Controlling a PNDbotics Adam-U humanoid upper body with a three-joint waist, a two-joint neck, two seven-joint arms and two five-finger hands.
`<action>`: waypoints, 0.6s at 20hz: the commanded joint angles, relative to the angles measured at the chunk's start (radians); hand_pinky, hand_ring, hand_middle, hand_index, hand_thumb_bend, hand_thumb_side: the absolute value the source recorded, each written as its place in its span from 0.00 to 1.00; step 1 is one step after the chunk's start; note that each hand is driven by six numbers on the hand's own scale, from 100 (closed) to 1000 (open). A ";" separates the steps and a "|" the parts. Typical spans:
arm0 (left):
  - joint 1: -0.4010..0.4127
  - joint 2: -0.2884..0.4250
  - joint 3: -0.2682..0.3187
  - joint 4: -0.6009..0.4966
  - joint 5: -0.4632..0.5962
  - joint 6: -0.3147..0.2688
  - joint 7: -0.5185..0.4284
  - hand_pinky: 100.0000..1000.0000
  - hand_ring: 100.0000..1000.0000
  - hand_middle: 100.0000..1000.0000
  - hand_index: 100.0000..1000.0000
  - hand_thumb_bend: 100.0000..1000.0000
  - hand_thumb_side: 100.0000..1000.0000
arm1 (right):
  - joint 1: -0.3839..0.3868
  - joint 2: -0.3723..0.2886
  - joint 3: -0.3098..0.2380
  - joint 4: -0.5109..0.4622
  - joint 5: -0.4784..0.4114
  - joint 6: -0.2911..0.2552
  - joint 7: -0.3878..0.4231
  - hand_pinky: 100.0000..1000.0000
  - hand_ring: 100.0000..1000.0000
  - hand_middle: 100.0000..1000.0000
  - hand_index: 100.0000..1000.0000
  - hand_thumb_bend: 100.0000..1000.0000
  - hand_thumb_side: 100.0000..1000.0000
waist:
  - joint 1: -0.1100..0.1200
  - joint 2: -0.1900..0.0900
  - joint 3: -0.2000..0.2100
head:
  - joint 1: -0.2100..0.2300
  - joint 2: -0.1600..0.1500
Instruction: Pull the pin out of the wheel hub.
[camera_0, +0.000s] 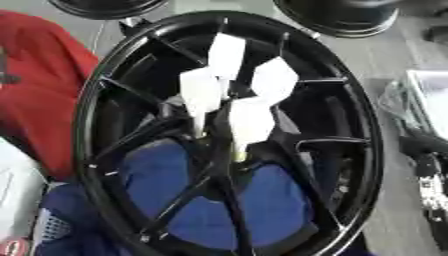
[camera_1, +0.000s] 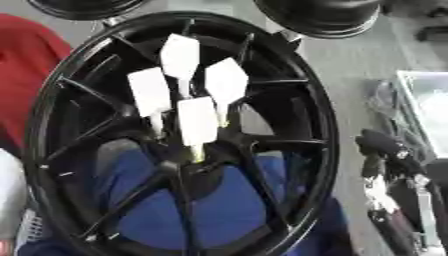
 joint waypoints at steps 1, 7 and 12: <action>-0.006 0.012 0.006 -0.022 0.001 -0.004 -0.001 0.54 0.77 0.55 0.60 0.58 0.45 | 0.002 -0.018 -0.003 -0.015 0.000 -0.007 0.003 0.84 0.80 0.77 0.74 0.00 0.50 | 0.002 -0.027 -0.002 | -0.004 -0.011; -0.002 0.014 0.004 -0.022 0.003 -0.001 -0.004 0.54 0.77 0.55 0.60 0.58 0.45 | 0.037 -0.146 0.002 -0.015 0.056 -0.088 -0.015 0.84 0.80 0.77 0.74 0.00 0.47 | -0.003 -0.041 -0.003 | -0.014 0.004; 0.002 0.017 0.000 -0.022 0.006 0.003 -0.007 0.54 0.77 0.55 0.60 0.57 0.45 | 0.081 -0.263 0.024 -0.015 0.102 -0.163 -0.018 0.84 0.80 0.77 0.75 0.00 0.46 | -0.009 -0.056 -0.007 | -0.017 0.011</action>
